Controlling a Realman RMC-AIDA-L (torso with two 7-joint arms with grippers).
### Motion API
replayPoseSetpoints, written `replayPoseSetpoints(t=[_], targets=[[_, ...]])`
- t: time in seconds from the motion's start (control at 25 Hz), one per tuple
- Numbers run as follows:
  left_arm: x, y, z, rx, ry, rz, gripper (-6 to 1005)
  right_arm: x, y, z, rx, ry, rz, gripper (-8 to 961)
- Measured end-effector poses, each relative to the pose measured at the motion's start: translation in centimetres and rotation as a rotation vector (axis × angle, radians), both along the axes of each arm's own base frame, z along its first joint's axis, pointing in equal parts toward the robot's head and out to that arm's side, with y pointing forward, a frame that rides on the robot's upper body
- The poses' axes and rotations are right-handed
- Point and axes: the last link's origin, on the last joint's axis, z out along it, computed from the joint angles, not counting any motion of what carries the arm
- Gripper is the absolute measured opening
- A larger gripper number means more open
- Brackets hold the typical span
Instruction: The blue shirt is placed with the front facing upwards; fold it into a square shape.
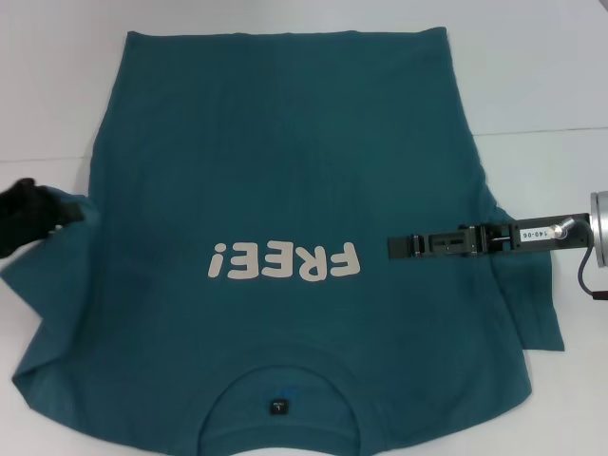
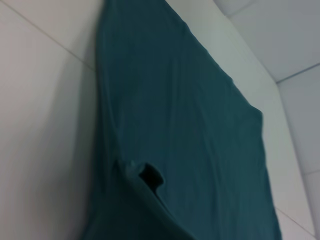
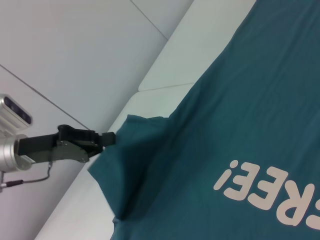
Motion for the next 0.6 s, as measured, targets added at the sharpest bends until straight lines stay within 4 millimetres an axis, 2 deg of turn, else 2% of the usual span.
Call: replayPoseSetpoints(t=[0.08, 0.12, 0.28, 0.6], targets=[[0.2, 0.0, -0.5, -0.002, -0.010, -0.003, 19, 0.0, 0.0, 0.0, 0.001, 0.000, 0.000, 940], [0.7, 0.1, -1.8, -0.003, -0.025, -0.009, 19, 0.0, 0.0, 0.0, 0.001, -0.001, 0.000, 940], [0.8, 0.6, -3.5, -0.014, -0.014, -0.001, 19, 0.1, 0.0, 0.0, 0.001, -0.002, -0.001, 941], [1.7, 1.5, -4.8, -0.048, 0.070, -0.043, 19, 0.5, -0.1, 0.0, 0.007, -0.005, -0.013, 942]])
